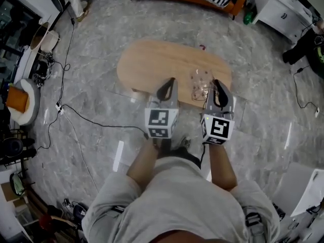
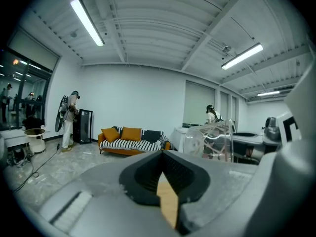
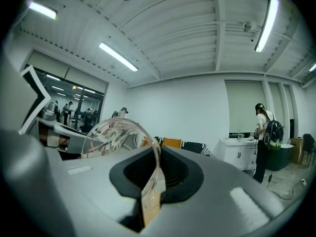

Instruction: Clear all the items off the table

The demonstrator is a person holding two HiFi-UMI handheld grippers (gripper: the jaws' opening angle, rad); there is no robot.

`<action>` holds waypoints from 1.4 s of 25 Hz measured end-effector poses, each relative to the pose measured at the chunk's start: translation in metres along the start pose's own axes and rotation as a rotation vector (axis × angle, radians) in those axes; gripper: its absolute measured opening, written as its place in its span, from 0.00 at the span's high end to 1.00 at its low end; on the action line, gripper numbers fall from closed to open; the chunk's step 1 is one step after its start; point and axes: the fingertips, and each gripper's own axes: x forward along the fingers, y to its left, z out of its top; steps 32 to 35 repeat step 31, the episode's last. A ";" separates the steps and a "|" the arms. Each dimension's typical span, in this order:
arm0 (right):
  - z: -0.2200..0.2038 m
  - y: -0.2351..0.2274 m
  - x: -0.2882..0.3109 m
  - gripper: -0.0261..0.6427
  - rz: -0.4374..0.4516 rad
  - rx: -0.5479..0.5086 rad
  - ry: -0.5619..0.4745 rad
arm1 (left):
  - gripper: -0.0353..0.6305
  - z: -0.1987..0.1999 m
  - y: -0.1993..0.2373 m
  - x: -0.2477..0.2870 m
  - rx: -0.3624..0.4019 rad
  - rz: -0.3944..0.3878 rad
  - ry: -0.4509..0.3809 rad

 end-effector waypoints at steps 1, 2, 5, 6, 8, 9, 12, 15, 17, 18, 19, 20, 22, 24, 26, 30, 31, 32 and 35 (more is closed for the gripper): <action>-0.002 -0.003 -0.008 0.92 0.004 -0.001 -0.003 | 0.92 -0.004 -0.007 -0.006 0.003 0.004 -0.005; -0.004 -0.005 -0.017 0.92 0.008 -0.001 -0.004 | 0.92 -0.008 -0.013 -0.012 0.005 0.007 -0.004; -0.009 -0.011 -0.033 0.92 0.016 0.001 -0.010 | 0.92 -0.013 -0.025 -0.021 0.007 0.021 0.005; -0.007 -0.013 -0.037 0.92 0.018 0.000 -0.015 | 0.92 -0.011 -0.029 -0.024 0.012 0.025 0.001; -0.004 -0.016 -0.045 0.92 0.021 -0.001 -0.030 | 0.92 -0.007 -0.037 -0.028 0.026 0.024 -0.010; -0.002 -0.019 -0.049 0.92 0.021 -0.002 -0.037 | 0.92 -0.006 -0.043 -0.030 0.031 0.021 -0.015; -0.001 -0.028 -0.059 0.92 0.020 -0.002 -0.052 | 0.92 -0.004 -0.061 -0.031 0.046 0.010 -0.024; 0.001 -0.032 -0.068 0.92 0.016 -0.001 -0.060 | 0.92 -0.001 -0.073 -0.033 0.059 -0.001 -0.032; 0.001 -0.033 -0.073 0.92 0.012 -0.003 -0.065 | 0.92 0.000 -0.077 -0.035 0.057 -0.007 -0.034; 0.001 -0.035 -0.076 0.92 0.010 -0.003 -0.065 | 0.92 0.000 -0.079 -0.036 0.054 -0.010 -0.034; 0.000 -0.036 -0.079 0.92 0.008 -0.001 -0.065 | 0.92 -0.001 -0.081 -0.037 0.051 -0.012 -0.031; -0.001 -0.038 -0.082 0.92 0.006 0.003 -0.064 | 0.92 -0.002 -0.084 -0.038 0.052 -0.014 -0.028; -0.004 -0.039 -0.086 0.92 0.002 0.013 -0.059 | 0.92 -0.003 -0.089 -0.038 0.061 -0.019 -0.022; -0.006 -0.040 -0.089 0.92 -0.002 0.020 -0.054 | 0.92 -0.005 -0.093 -0.040 0.072 -0.027 -0.019; -0.007 -0.039 -0.090 0.92 -0.003 0.024 -0.052 | 0.92 -0.005 -0.096 -0.041 0.076 -0.034 -0.020; -0.004 -0.033 -0.091 0.92 0.000 0.027 -0.060 | 0.92 -0.004 -0.092 -0.044 0.074 -0.035 -0.024; -0.003 -0.031 -0.091 0.92 0.002 0.026 -0.062 | 0.92 -0.003 -0.091 -0.046 0.073 -0.034 -0.025; -0.003 -0.031 -0.091 0.92 0.002 0.026 -0.062 | 0.92 -0.003 -0.091 -0.046 0.073 -0.034 -0.025; -0.003 -0.031 -0.091 0.92 0.002 0.026 -0.062 | 0.92 -0.003 -0.091 -0.046 0.073 -0.034 -0.025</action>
